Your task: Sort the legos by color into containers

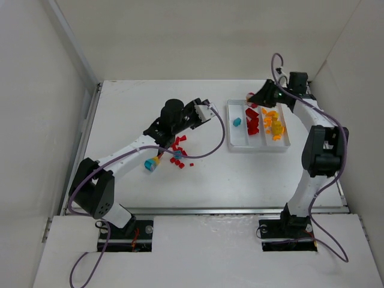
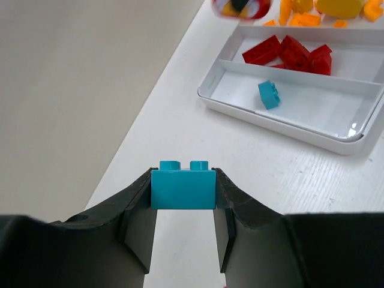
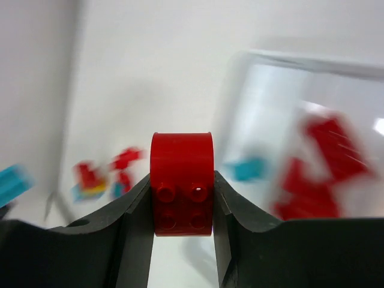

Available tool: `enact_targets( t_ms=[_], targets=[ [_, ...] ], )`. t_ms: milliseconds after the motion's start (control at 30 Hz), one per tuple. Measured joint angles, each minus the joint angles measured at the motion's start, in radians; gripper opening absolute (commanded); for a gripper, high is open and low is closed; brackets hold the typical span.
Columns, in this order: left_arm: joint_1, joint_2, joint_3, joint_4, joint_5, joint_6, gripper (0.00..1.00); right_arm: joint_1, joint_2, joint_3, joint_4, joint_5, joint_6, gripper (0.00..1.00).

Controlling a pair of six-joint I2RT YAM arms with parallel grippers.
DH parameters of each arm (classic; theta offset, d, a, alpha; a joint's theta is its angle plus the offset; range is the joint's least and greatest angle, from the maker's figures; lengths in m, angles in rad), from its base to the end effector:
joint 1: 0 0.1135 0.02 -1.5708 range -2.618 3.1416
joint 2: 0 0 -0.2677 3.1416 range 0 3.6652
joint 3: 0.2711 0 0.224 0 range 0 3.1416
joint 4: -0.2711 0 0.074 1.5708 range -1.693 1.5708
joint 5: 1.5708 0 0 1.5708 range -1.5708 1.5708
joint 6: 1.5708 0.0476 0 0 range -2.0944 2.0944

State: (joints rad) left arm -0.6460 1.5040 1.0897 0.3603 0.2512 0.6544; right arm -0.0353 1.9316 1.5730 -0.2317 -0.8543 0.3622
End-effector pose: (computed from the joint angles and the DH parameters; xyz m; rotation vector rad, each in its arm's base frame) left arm 0.2674 -0.2164 0.3422 1.1315 1.1686 -0.1975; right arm 0.4261 0.0209 0.2858 -0.0841 2.1251 1.1076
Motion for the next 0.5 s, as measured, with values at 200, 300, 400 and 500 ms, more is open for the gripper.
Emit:
enact_targets(
  t_ms=[200,300,400,500],
  targets=[
    [0.000,-0.008,-0.050,0.000,-0.016,-0.025,0.00,-0.053,-0.047,-0.104,-0.130,0.421,-0.077,0.00],
    [0.000,-0.010,-0.071,0.012,-0.018,-0.037,0.00,-0.019,-0.084,-0.145,-0.156,0.537,-0.114,0.00],
    [0.000,-0.011,-0.091,0.021,-0.019,-0.043,0.00,-0.001,-0.102,-0.181,-0.177,0.597,-0.136,0.00],
    [0.000,-0.014,-0.100,0.029,-0.020,-0.051,0.00,0.014,-0.120,-0.237,-0.188,0.650,-0.148,0.22]
  ],
)
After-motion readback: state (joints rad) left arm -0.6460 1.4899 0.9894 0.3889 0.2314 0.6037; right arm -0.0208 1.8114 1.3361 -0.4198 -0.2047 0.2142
